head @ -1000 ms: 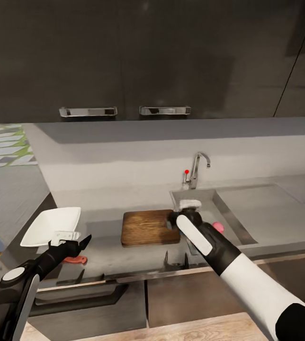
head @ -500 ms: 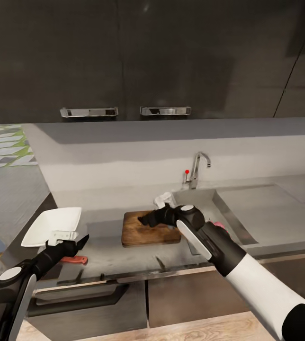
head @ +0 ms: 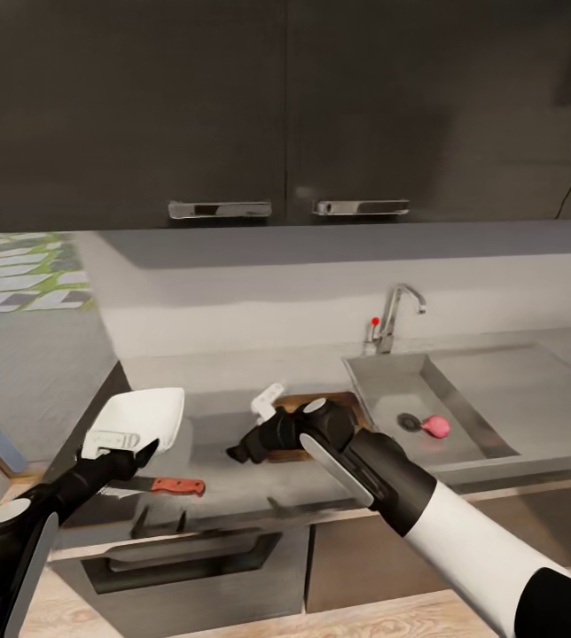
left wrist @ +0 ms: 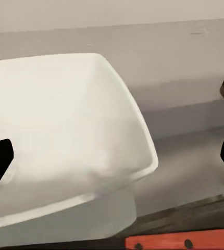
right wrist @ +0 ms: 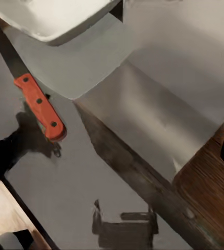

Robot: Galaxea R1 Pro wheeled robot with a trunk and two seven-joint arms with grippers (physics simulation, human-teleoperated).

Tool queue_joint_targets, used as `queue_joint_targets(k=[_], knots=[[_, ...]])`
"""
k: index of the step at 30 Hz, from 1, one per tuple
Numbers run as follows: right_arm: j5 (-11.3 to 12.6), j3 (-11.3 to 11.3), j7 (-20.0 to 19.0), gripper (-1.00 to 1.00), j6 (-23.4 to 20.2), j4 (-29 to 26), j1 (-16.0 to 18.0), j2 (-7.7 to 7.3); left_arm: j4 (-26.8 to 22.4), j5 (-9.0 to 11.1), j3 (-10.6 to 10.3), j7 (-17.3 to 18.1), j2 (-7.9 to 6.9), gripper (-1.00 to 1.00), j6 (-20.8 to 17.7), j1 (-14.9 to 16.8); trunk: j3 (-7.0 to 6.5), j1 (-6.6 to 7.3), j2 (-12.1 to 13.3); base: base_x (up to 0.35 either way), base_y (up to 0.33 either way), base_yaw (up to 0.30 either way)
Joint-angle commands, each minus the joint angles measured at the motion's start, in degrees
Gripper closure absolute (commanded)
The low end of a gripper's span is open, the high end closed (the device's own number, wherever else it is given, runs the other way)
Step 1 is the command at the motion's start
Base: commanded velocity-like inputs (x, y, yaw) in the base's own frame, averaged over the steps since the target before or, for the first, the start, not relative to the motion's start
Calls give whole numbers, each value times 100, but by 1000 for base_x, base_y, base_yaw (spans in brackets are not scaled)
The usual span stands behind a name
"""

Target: In the kitchen, take the Vidalia onion out of the sink, dice it on the chopping board with the paring knife, put the diced onion into the bowl on the countertop, then place both the paring knife and the chopping board into the sink.

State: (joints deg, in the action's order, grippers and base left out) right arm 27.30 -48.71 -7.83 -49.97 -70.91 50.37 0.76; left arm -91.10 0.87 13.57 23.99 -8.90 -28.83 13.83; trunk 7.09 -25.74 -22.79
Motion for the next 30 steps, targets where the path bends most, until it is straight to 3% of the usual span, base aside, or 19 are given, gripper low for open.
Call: queue_joint_targets(k=[1,4,7,12,15,20,30], knots=[[-48,-14,-44,-100,-30,-1,8,2,-4,10,11,27,-37,-100,-40,5,13,-4,-13,0,312,0],[-49,-53,-43,-100,-64,-2,8,3,-4,10,42,29,-178,-100,-43,5,13,-4,-13,0,166,0],[-49,-91,-43,-100,-81,-2,8,3,-4,10,94,30,-214,-100,-44,5,13,-4,-13,0,63,0],[-49,-92,-43,-100,-119,-2,8,3,-4,10,100,29,-217,-100,-44,5,13,-4,-13,0,176,0],[-49,-72,-43,-100,-442,-2,8,3,-4,10,102,27,-218,-100,-44,5,13,-4,-13,0,66,0],[-49,-57,-43,-100,-614,-2,8,3,-4,10,102,31,-218,-100,-44,5,13,-4,-13,0,14,0],[-49,-108,-49,-100,-634,0,7,3,-4,10,102,28,-218,-100,-44,5,13,-4,-13,0,93,0]])
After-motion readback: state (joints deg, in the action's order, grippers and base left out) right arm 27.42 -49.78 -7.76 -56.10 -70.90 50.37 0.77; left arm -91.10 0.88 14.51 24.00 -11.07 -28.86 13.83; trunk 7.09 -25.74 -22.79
